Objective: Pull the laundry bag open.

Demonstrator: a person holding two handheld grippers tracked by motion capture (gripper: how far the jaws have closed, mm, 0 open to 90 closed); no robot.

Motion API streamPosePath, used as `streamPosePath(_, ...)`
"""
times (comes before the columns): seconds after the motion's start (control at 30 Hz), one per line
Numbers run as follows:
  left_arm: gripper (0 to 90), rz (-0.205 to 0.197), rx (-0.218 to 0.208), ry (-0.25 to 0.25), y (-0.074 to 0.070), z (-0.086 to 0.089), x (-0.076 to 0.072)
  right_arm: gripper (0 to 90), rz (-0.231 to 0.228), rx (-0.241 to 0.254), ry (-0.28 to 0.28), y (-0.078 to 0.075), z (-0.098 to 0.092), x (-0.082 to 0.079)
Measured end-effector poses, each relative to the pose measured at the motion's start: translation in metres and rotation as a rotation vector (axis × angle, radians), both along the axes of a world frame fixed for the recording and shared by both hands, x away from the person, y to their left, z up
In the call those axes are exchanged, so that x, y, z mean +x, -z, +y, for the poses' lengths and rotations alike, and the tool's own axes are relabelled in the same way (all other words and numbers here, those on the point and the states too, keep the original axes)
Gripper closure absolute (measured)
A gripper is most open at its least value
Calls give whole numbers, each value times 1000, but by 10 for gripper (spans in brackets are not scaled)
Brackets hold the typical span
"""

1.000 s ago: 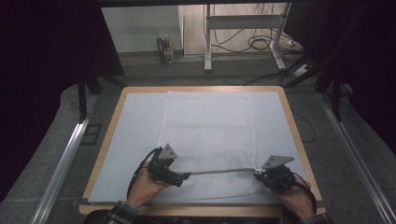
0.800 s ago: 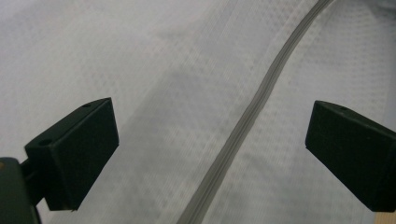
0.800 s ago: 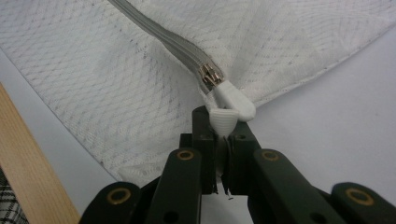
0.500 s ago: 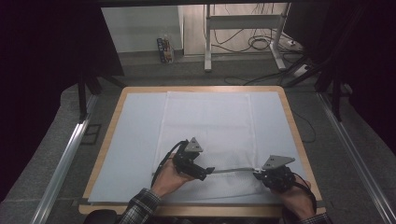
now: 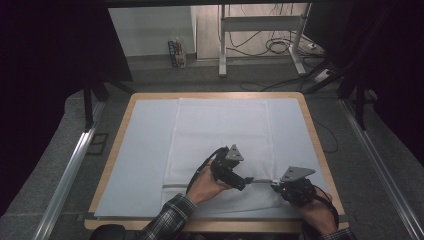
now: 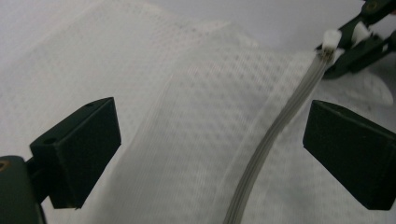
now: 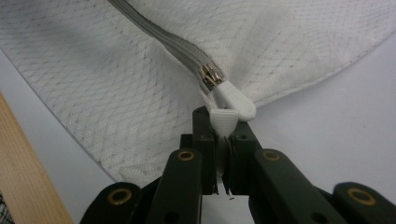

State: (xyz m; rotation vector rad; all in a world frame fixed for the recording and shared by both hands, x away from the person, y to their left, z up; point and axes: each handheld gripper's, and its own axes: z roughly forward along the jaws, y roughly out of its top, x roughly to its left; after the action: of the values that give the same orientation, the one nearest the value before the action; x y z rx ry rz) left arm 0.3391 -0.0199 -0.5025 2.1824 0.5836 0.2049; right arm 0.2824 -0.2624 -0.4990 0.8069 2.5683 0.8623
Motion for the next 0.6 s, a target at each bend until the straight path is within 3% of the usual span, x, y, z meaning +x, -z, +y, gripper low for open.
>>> streamPosePath(0.2,34,-28,36,52,-5,-28,5,840,11,5,2,0,-1,0)
streamPosePath(0.37,33,-29,22,70,-4,-45,7,840,16,13,4,0,-1,1)
streamPosePath(0.6,30,-8,1,84,-4,-56,10,839,27,19,11,0,-2,1)
